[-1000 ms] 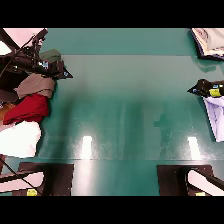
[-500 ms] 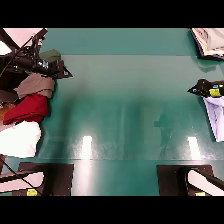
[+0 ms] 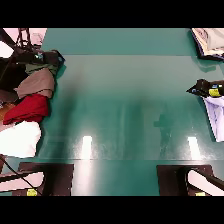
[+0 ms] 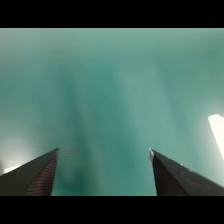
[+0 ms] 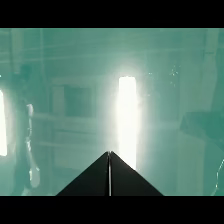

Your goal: Fold the shirts.

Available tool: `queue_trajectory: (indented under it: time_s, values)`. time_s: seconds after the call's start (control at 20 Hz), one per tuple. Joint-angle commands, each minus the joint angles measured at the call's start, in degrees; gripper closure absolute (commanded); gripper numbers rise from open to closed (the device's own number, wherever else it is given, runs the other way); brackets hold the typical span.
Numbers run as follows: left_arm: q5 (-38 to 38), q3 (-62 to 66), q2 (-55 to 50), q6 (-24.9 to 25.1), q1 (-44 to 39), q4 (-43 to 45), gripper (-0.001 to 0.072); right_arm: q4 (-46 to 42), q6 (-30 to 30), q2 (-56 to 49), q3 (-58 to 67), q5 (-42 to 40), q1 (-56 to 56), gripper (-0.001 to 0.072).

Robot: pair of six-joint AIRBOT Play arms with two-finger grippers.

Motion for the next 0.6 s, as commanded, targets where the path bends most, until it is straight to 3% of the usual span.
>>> queue_trajectory:
  time_s: [0.0, 0.3, 0.55]
  values:
    - [11.6, 0.7, -3.0, -3.9, 1.6, 12.8, 0.0031, 0.0, 0.1, 0.0, 0.1, 0.5, 0.1, 0.0696]
    - [10.6, 12.1, -19.7, -4.0, 7.8, 13.5, 0.003, 0.0, 0.1, 0.0, 0.1, 2.2, 0.1, 0.0696]
    - [8.0, 22.2, -31.5, -4.2, 7.7, 19.8, 0.0031, 0.1, 0.1, 0.0, 0.1, 2.7, 0.2, 0.0696]
